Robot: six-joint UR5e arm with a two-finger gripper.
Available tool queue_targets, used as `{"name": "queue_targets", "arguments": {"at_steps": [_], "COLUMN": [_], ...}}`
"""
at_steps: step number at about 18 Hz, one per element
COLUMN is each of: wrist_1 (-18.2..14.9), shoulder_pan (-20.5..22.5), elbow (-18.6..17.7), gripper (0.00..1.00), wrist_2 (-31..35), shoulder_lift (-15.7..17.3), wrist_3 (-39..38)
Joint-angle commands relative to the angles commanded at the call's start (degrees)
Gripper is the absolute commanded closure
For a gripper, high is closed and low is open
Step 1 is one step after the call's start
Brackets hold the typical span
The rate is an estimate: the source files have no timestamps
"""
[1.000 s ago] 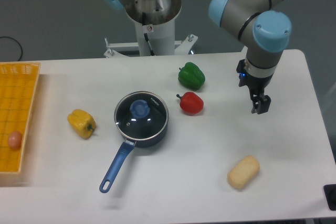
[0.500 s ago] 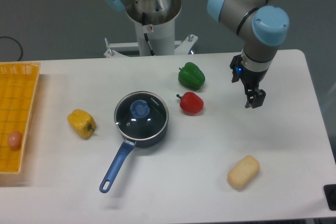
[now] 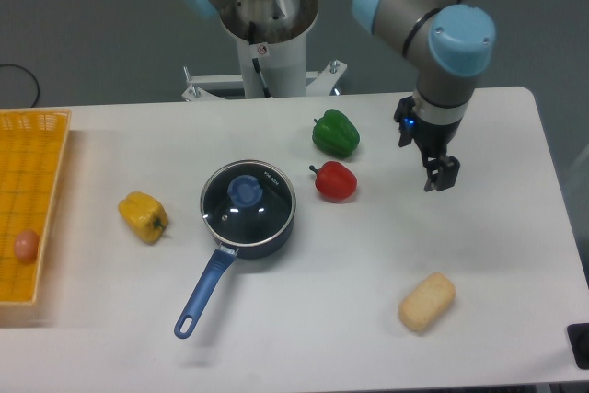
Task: Open the lid
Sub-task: 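Move the gripper over the saucepan and lower it onto the blue lid knob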
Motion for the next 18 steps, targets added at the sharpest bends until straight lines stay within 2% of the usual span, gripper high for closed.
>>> {"name": "queue_targets", "arguments": {"at_steps": [8, 13, 18], "wrist_1": [-3.17, -2.38, -1.67], "shoulder_pan": [-6.50, -13.79, -18.28], "elbow": [-2.46, -2.81, -2.81], "gripper": [0.00, 0.00, 0.00], "wrist_2": [0.09, 0.00, 0.26], "shoulder_lift": [4.04, 2.82, 0.97], "wrist_3": [-10.19, -20.21, -20.94]}}
